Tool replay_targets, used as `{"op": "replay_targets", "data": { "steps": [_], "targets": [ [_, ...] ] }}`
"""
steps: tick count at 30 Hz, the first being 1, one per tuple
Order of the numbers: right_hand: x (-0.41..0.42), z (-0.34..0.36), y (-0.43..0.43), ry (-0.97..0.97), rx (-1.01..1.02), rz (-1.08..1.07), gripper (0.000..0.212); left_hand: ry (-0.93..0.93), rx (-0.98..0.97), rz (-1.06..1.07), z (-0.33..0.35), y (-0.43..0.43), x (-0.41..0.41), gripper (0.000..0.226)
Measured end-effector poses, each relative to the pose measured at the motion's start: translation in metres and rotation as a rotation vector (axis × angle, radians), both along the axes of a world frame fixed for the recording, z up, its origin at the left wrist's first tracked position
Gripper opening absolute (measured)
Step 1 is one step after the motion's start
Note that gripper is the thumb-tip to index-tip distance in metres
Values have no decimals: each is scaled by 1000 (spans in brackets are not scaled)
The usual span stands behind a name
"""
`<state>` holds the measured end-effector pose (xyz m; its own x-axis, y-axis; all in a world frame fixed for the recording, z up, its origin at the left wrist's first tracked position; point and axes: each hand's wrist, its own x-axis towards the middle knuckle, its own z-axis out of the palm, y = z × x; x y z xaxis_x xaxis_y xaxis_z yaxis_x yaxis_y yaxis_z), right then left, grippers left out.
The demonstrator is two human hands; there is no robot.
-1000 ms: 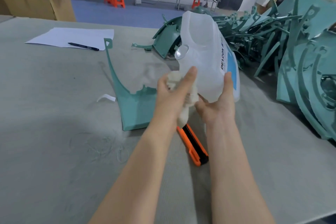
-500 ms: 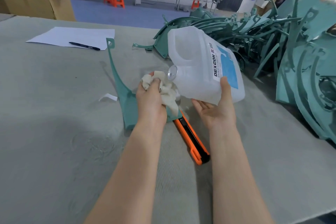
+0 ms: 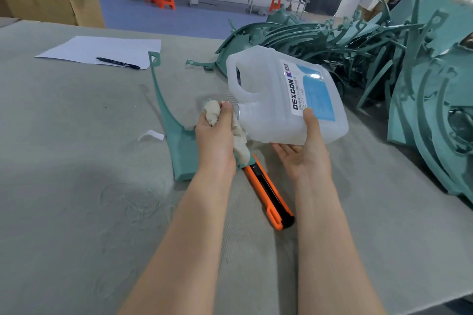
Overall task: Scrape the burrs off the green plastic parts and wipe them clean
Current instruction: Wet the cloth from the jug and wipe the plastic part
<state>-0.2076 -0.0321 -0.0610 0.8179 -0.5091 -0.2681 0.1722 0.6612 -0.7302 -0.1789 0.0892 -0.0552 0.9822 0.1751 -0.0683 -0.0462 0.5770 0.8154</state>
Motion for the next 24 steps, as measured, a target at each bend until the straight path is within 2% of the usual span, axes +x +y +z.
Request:
{"op": "replay_targets", "data": {
  "steps": [3,8,15,20,24],
  "targets": [
    [1,0,1,8,-34,-12,62,2,31,6,-1,-1,0,24],
    [1,-1,1,2,-69,-23,68,5,84,35,-3,-4,-2,32],
    [3,-2,0,9,-122,-11,76,32,92,39,-6,-5,0,17],
    [4,-2,1,20,-150,-19,76,54,88,42,-11,-6,3,36],
    [4,-2,1,27,-163,-38,75,76,83,37,-13,-6,4,35]
  ]
}}
